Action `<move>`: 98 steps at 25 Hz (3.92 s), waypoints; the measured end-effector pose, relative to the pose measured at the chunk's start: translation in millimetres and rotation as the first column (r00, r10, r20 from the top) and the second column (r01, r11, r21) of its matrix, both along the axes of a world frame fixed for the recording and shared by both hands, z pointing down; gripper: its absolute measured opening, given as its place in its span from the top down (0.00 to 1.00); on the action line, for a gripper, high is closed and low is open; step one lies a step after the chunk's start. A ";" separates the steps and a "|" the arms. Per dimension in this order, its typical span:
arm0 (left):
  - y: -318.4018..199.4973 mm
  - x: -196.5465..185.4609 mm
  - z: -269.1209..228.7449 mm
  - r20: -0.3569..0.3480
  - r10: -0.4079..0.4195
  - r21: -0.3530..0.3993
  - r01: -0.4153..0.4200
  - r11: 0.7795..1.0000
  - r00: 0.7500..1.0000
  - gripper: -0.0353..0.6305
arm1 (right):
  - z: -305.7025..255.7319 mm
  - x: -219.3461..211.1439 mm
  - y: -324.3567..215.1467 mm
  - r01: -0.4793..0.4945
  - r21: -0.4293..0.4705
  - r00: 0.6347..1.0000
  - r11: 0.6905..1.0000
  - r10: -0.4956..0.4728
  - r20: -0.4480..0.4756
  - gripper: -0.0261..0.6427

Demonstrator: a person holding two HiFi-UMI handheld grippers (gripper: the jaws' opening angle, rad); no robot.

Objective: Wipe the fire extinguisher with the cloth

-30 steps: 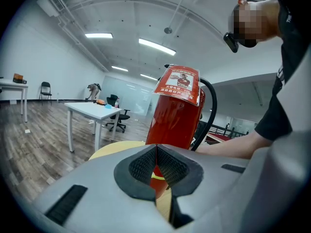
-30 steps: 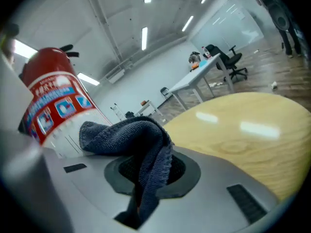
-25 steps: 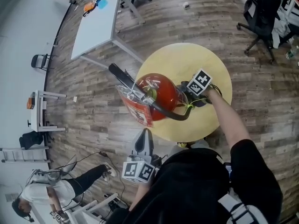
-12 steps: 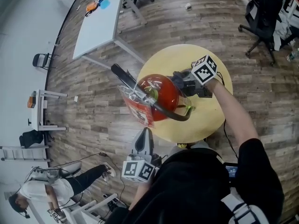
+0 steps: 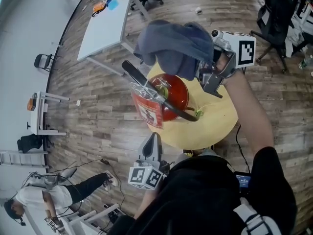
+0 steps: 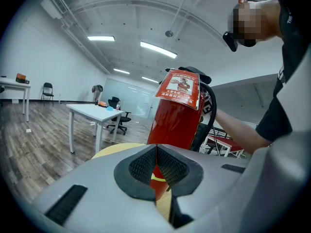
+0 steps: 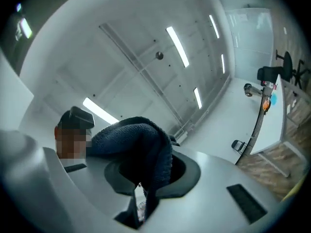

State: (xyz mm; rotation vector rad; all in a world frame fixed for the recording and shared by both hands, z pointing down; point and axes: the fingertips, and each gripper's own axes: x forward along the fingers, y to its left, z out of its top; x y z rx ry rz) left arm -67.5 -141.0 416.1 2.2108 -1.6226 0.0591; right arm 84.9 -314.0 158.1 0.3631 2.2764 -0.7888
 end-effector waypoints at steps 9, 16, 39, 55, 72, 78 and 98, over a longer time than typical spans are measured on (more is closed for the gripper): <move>3.9 6.4 3.4 -0.008 0.018 0.003 -0.018 1.000 1.000 0.91 | -54.4 5.6 20.4 -0.129 0.039 0.992 0.991 0.129 0.004 0.88; 4.1 10.3 4.4 -0.015 0.031 0.012 -0.031 0.999 0.999 0.91 | 122.8 -26.8 -18.9 -0.308 0.038 0.810 0.951 0.283 -0.514 0.88; 6.4 12.6 11.0 -0.003 0.039 -0.012 -0.039 0.999 0.999 0.91 | 132.6 -50.2 2.6 0.051 0.979 0.307 -0.199 0.936 0.175 0.88; 3.1 4.9 29.4 -0.019 0.002 -0.061 -0.003 0.998 1.000 0.91 | 403.0 -64.6 -9.0 0.477 0.808 0.353 0.345 0.767 -0.536 0.88; 9.1 22.7 52.8 -0.043 0.121 -0.134 -0.125 0.983 0.992 0.91 | 484.7 3.4 132.5 0.101 0.356 0.252 0.929 0.322 -0.913 0.88; 49.0 26.3 28.5 -0.085 0.216 -0.044 -0.220 0.974 0.973 0.91 | 462.3 -1.6 222.2 -0.079 0.281 0.248 0.956 0.292 -0.924 0.88; 259.2 -40.6 -26.7 0.008 0.334 0.197 -0.329 0.924 0.943 0.91 | 267.9 -45.2 436.5 -0.861 0.357 0.012 0.363 0.716 -0.698 0.87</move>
